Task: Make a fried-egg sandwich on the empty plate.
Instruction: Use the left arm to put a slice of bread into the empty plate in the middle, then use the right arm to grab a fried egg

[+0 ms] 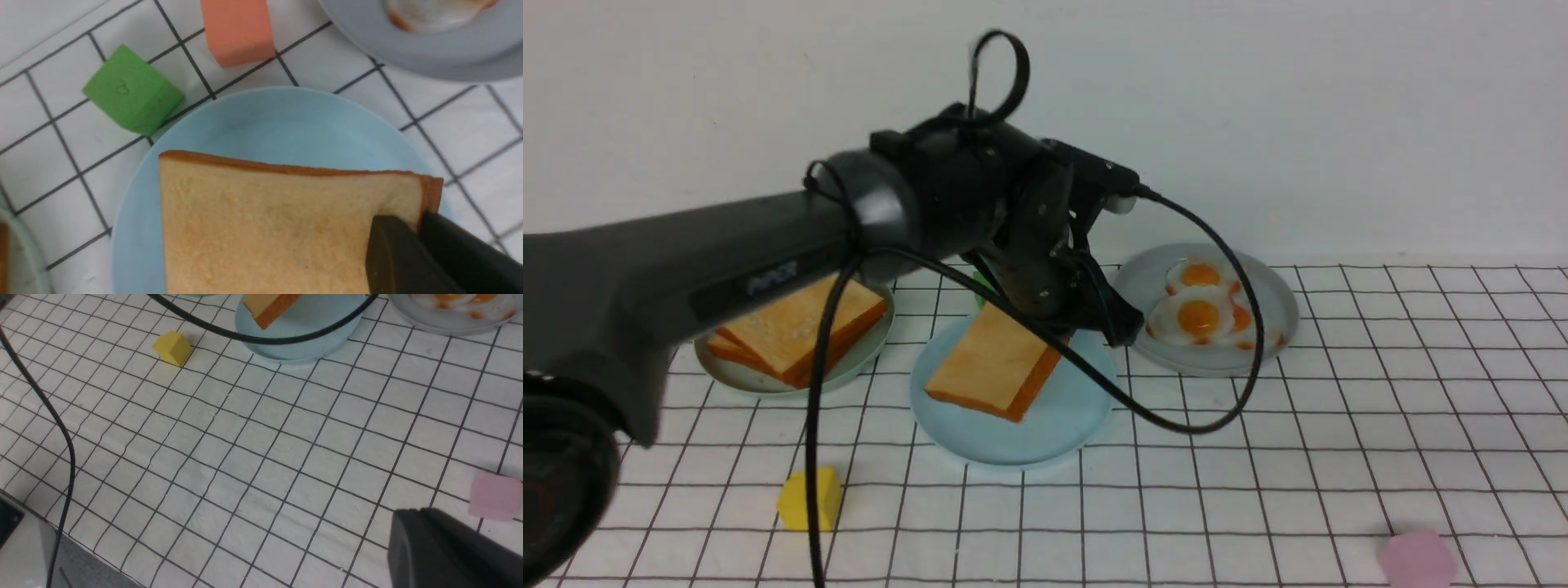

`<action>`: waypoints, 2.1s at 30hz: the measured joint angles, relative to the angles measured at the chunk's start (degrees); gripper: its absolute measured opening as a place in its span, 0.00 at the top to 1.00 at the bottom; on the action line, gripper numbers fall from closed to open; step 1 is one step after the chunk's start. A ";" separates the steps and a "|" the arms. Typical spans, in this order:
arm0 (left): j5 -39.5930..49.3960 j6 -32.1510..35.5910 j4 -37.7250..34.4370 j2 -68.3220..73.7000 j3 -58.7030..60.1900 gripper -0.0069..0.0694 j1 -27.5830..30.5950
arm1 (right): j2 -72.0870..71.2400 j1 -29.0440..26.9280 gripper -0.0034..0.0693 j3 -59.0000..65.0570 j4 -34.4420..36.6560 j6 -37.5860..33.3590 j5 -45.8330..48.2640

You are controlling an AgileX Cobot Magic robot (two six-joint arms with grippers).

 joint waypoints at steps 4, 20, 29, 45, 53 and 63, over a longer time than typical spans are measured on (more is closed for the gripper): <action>-0.59 0.04 0.15 2.16 0.00 0.85 0.17 | 0.00 0.00 0.90 0.00 -0.11 0.00 0.00; 1.63 0.04 -2.40 -0.11 0.00 0.43 0.08 | 0.13 0.00 0.89 0.00 -0.28 0.00 -1.78; 11.09 -0.76 -4.67 -28.18 2.80 0.79 -2.62 | 17.61 0.04 0.88 -0.95 -3.37 0.00 -12.23; -7.85 -3.12 -8.28 -89.42 57.07 0.93 -2.64 | 65.13 0.04 0.69 -28.52 -6.54 0.05 -18.51; -11.65 -7.38 -6.05 -99.27 64.54 0.93 -2.59 | 86.37 -3.14 0.50 -50.06 -6.62 6.31 -15.12; -12.04 -7.58 -8.21 -98.95 64.57 0.93 -2.59 | 100.50 -4.82 0.42 -66.19 -3.04 7.38 -14.40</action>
